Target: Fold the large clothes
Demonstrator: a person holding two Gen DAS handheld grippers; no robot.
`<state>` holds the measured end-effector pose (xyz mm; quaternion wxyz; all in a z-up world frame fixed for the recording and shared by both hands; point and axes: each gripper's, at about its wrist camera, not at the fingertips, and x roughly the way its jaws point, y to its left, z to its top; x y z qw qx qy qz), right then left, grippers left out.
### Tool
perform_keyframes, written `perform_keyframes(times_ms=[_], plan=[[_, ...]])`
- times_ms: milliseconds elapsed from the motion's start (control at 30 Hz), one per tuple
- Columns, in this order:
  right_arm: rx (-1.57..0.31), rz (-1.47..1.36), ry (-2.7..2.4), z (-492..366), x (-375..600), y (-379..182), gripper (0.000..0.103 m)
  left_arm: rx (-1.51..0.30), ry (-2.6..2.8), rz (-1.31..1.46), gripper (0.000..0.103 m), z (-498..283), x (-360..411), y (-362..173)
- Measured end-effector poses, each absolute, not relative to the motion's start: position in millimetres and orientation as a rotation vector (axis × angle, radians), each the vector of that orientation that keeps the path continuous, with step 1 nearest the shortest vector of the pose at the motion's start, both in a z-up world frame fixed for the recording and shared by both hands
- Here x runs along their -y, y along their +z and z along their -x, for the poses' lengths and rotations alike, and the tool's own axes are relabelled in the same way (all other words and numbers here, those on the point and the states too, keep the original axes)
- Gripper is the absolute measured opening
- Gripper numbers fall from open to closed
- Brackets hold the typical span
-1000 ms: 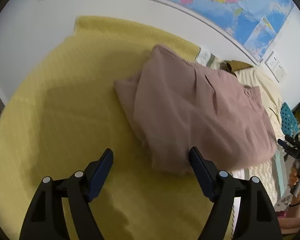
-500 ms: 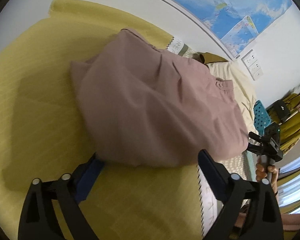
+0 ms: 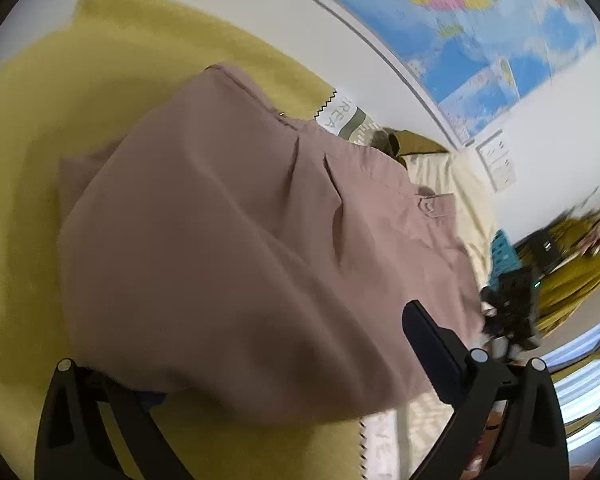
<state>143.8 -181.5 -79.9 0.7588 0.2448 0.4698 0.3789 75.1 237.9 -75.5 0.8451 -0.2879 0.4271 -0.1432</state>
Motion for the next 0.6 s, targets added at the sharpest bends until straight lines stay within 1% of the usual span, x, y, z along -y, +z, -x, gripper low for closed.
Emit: perform_keyframes(times_ms=[33, 67, 100, 133, 167, 200, 267, 300, 333, 367, 400, 433, 467, 500, 533, 567, 600], plan=[[-1.022, -0.526, 0.827, -145, 180, -80, 0.094, -0.906, -0.294, 0.590, 0.096, -79, -236, -74], [-1.022, -0.514, 0.830, -147, 177, -80, 0.088, -0.911, -0.288, 0.579, 0.095, -82, -234, -73], [-1.022, -0.518, 0.824, -147, 179, -82, 0.075, -0.915, -0.279, 0.571, 0.089, -84, -233, -73], [-1.029, -0.535, 0.811, -151, 181, -86, 0.065, -0.923, -0.259, 0.556, 0.078, -87, -234, -73], [-1.038, -0.546, 0.810, -152, 182, -89, 0.043, -0.929, -0.234, 0.545, 0.071, -89, -235, -72], [-1.047, -0.572, 0.822, -155, 184, -94, 0.040, -0.933, -0.222, 0.546, 0.060, -90, -238, -73], [-1.046, -0.597, 0.832, -158, 185, -98, 0.040, -0.928, -0.227, 0.580, 0.058, -90, -246, -76], [-1.043, -0.605, 0.844, -159, 184, -97, 0.044, -0.923, -0.230, 0.589, 0.058, -90, -247, -77], [-1.041, -0.609, 0.855, -160, 183, -96, 0.047, -0.919, -0.239, 0.588, 0.061, -90, -247, -77], [-1.038, -0.614, 0.866, -160, 181, -93, 0.056, -0.913, -0.254, 0.592, 0.066, -90, -246, -77], [-1.035, -0.598, 0.860, -160, 177, -91, 0.060, -0.906, -0.270, 0.599, 0.077, -90, -245, -77], [-1.035, -0.577, 0.851, -160, 174, -91, 0.060, -0.897, -0.270, 0.604, 0.082, -91, -242, -76], [-1.036, -0.549, 0.834, -160, 171, -91, 0.055, -0.893, -0.262, 0.600, 0.083, -91, -240, -76], [-1.046, -0.544, 0.820, -162, 168, -93, 0.038, -0.891, -0.242, 0.578, 0.084, -91, -235, -74], [-1.052, -0.565, 0.831, -163, 168, -96, 0.033, -0.888, -0.216, 0.547, 0.077, -92, -230, -73], [-1.048, -0.576, 0.841, -162, 167, -96, 0.025, -0.889, -0.176, 0.519, 0.066, -92, -228, -73], [-1.042, -0.570, 0.840, -161, 167, -95, 0.022, -0.895, -0.152, 0.504, 0.044, -92, -229, -73]])
